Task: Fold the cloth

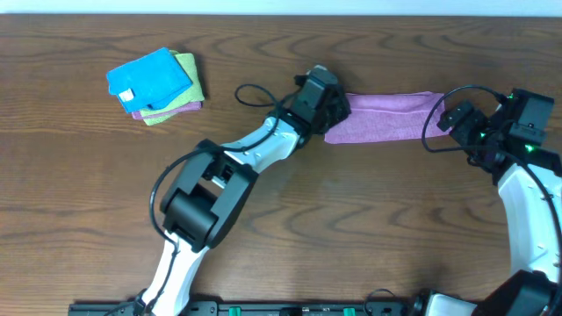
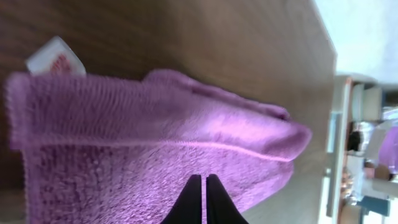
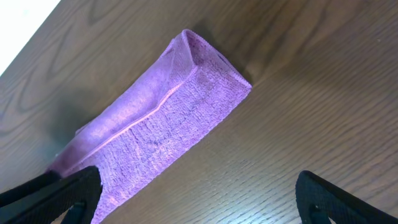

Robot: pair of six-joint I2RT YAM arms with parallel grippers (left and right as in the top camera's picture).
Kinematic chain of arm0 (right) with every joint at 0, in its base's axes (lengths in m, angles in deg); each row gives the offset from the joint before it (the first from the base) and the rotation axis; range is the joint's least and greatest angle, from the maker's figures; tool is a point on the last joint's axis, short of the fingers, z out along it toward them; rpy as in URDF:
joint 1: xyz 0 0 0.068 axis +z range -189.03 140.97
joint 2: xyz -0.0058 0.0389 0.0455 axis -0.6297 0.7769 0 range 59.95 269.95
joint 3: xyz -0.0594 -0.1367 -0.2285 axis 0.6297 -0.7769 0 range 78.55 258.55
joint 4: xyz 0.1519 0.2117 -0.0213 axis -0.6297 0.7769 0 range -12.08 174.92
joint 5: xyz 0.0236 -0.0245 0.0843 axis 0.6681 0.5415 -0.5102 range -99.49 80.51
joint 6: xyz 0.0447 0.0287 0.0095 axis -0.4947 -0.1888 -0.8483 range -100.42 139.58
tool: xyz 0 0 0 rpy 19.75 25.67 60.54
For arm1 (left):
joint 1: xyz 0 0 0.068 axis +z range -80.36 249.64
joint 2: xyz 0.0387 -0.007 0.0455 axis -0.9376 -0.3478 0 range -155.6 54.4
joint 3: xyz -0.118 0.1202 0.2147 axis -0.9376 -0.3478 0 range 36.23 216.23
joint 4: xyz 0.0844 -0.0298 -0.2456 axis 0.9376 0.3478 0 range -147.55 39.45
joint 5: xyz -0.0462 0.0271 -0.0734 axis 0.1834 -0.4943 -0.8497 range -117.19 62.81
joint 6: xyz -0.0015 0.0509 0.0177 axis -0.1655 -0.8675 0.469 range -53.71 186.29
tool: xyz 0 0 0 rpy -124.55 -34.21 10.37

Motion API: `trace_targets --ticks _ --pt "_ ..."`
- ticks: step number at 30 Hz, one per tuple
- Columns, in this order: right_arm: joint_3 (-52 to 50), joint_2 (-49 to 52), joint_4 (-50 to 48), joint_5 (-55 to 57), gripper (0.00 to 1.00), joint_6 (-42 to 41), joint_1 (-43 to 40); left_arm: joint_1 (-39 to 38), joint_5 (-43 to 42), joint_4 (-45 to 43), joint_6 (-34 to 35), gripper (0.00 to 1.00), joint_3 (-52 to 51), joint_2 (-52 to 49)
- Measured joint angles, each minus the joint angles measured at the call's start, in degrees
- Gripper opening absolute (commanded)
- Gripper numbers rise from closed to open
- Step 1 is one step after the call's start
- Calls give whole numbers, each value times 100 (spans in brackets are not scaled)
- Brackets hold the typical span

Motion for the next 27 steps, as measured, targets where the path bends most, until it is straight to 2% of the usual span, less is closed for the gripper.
trace_targets --ticks 11,27 --pt "0 9 444 -129 99 -2 -4 -254 509 1235 -699 6 444 -236" --pt "-2 697 304 -761 99 -2 -26 -282 1274 1777 -1458 6 511 -236"
